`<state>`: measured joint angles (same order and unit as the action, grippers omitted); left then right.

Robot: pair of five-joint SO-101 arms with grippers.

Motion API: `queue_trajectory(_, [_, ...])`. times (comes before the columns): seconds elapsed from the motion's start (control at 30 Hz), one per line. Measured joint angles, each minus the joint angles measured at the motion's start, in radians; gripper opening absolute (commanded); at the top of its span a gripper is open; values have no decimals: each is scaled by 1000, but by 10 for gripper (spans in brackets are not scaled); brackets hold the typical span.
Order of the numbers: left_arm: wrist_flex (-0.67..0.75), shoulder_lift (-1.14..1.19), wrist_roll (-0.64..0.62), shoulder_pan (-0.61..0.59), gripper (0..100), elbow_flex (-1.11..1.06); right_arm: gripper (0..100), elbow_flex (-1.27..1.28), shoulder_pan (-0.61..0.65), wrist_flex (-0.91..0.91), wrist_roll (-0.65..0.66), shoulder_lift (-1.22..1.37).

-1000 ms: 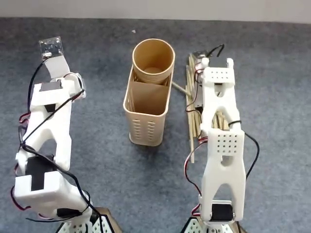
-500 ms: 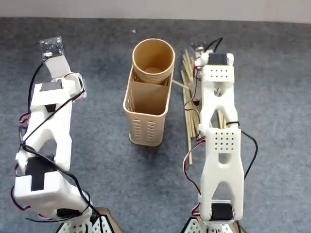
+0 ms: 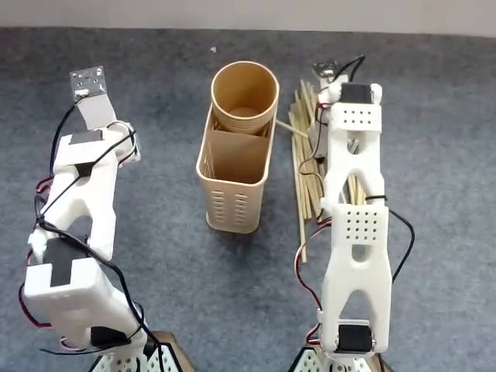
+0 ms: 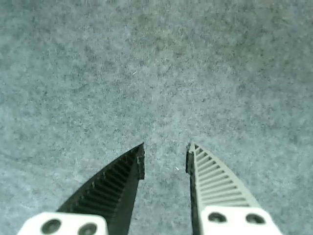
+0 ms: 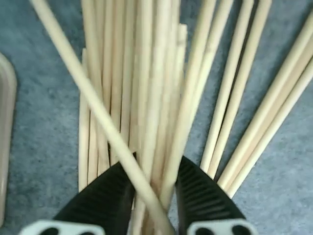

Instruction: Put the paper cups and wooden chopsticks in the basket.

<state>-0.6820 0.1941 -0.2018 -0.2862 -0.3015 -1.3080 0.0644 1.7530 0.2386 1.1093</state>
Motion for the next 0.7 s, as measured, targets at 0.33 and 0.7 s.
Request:
queue_trajectory(0.33, [0, 0, 0, 0, 168, 2, 146, 12, 0, 0, 0, 0])
queue_trajectory(0.7, [0, 0, 0, 0, 168, 2, 146, 12, 9, 0, 0, 69])
